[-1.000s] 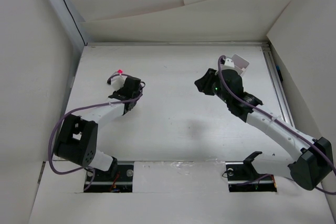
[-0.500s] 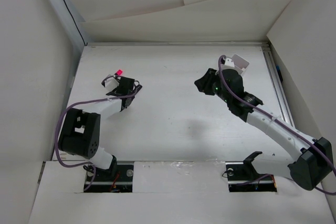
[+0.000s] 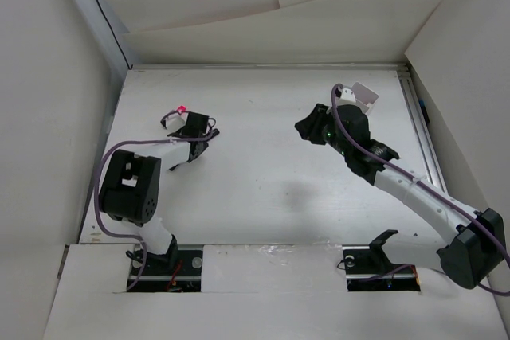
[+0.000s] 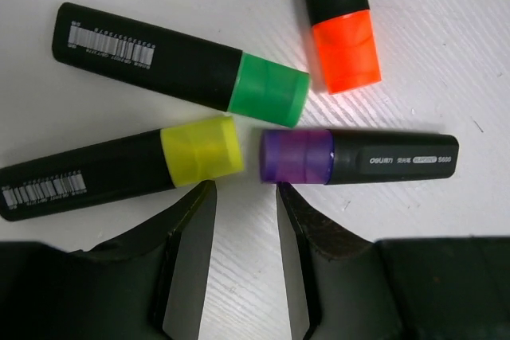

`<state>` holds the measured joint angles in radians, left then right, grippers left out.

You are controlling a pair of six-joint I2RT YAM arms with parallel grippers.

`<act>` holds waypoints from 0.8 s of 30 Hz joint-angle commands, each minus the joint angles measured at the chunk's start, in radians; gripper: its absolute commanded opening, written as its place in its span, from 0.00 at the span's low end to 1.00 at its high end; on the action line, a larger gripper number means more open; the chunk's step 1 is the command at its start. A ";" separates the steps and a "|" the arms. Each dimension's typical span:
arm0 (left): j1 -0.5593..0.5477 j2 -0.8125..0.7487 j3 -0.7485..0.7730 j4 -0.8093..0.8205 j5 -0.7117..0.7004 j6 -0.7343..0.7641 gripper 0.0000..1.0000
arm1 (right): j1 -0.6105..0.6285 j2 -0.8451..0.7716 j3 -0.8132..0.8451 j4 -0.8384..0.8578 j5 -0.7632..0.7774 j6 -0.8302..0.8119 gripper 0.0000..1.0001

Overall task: Sort the stationery into containers
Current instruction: Move the stationery to the center of the board.

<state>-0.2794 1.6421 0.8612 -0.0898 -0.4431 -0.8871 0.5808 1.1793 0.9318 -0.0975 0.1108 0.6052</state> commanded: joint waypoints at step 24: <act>0.000 0.090 0.104 0.056 0.074 0.117 0.41 | 0.004 0.022 -0.008 0.051 0.001 -0.024 0.40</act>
<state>-0.2798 1.7550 0.9768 -0.0193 -0.3664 -0.7784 0.5812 1.1999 0.9314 -0.0971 0.1040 0.5972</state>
